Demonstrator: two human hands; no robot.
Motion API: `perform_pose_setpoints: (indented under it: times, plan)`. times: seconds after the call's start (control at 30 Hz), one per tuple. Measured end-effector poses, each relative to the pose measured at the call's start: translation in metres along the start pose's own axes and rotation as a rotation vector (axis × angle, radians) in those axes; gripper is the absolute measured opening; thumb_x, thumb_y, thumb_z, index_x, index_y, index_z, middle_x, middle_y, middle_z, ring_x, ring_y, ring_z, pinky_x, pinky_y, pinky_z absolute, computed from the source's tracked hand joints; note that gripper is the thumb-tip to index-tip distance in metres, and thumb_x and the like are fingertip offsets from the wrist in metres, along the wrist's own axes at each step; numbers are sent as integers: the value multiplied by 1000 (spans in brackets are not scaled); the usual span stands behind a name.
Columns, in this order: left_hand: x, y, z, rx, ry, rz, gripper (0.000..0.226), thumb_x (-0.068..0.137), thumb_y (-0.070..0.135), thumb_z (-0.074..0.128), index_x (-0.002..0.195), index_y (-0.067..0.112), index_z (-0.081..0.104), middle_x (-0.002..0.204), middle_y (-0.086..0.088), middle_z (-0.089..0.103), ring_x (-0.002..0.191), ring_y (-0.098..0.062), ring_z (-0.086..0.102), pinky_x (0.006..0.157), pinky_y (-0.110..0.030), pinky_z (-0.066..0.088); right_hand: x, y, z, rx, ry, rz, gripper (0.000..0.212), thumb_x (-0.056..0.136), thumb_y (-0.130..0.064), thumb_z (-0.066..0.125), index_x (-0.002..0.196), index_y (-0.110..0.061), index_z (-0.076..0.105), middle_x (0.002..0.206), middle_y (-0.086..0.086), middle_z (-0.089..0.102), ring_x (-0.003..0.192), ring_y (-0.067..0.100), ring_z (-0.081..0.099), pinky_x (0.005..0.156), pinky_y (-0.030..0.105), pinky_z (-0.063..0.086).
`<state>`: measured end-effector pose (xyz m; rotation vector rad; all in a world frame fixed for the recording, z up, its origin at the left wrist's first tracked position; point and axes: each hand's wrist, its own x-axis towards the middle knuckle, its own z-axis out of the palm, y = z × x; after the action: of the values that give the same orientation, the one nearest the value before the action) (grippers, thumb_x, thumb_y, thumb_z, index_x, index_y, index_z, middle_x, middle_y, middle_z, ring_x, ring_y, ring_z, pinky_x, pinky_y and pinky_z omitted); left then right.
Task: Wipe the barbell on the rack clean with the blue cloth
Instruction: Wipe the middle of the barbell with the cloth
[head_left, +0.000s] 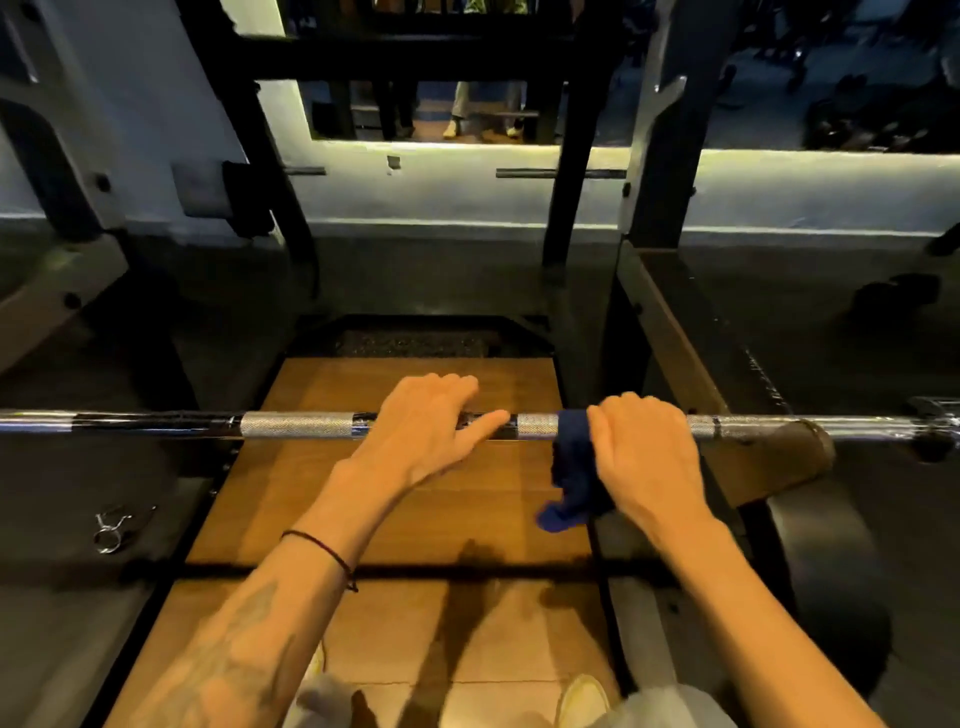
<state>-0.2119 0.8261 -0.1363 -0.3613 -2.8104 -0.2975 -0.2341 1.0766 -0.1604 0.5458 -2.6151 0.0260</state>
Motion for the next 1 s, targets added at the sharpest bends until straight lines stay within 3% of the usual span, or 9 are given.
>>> perform_pose_setpoints:
  times: [0.07,0.17,0.27,0.43,0.6,0.67,0.8,0.9,1.0]
  plan:
    - [7,5,1,-105,-188,-116,44,96,67,34,83,25,41,75,12,49,75,-18,53,69,-35,38,-6,8,2,29,34,100,32,98,-25,35,68,-21,46,65,4,50,57,30,47,59,42,32]
    - [17,8,2,-14,-390,-138,50,98,66,24,96,25,51,96,3,63,93,-25,61,78,-38,40,-2,-5,6,21,25,215,37,99,-31,23,71,-23,46,70,-1,47,63,23,37,68,39,24]
    - [19,4,1,-36,-462,-114,52,98,66,26,103,27,58,106,1,67,99,-25,62,80,-38,43,11,-39,7,19,37,166,36,96,-29,30,69,-22,52,68,1,53,61,25,46,63,40,30]
    - [2,-1,12,-54,-160,-25,46,97,65,34,98,28,61,96,5,70,90,-23,65,70,-36,43,21,-80,11,50,-26,38,30,103,-31,34,79,-26,51,79,-3,57,68,21,47,66,37,24]
    - [-13,-5,27,4,92,129,49,97,64,34,105,28,65,90,10,64,78,-17,59,67,-34,40,4,-8,0,13,21,-56,27,92,-28,34,69,-23,48,64,0,45,55,29,49,55,39,25]
    - [-22,2,36,20,222,101,39,98,58,44,108,26,63,90,10,60,77,-14,54,69,-31,35,-7,18,-2,48,14,41,30,96,-31,29,71,-24,44,68,-5,37,59,26,44,61,39,26]
    - [-34,26,55,-156,452,-66,27,87,29,74,111,20,66,104,6,65,98,-14,57,90,-27,32,-11,9,0,70,63,222,29,96,-31,29,74,-22,47,72,1,47,68,30,48,69,43,33]
    - [-37,38,60,-194,540,-119,29,79,10,78,107,14,68,103,0,65,101,-18,57,94,-28,31,7,-39,1,-19,-2,107,30,93,-27,38,71,-20,57,72,5,58,64,31,54,63,44,38]
    - [-34,40,48,-154,489,-164,27,75,9,78,98,14,64,95,-1,59,89,-20,52,85,-29,33,21,-81,3,16,-36,-6,26,95,-29,41,74,-24,55,77,1,60,68,26,56,62,41,30]
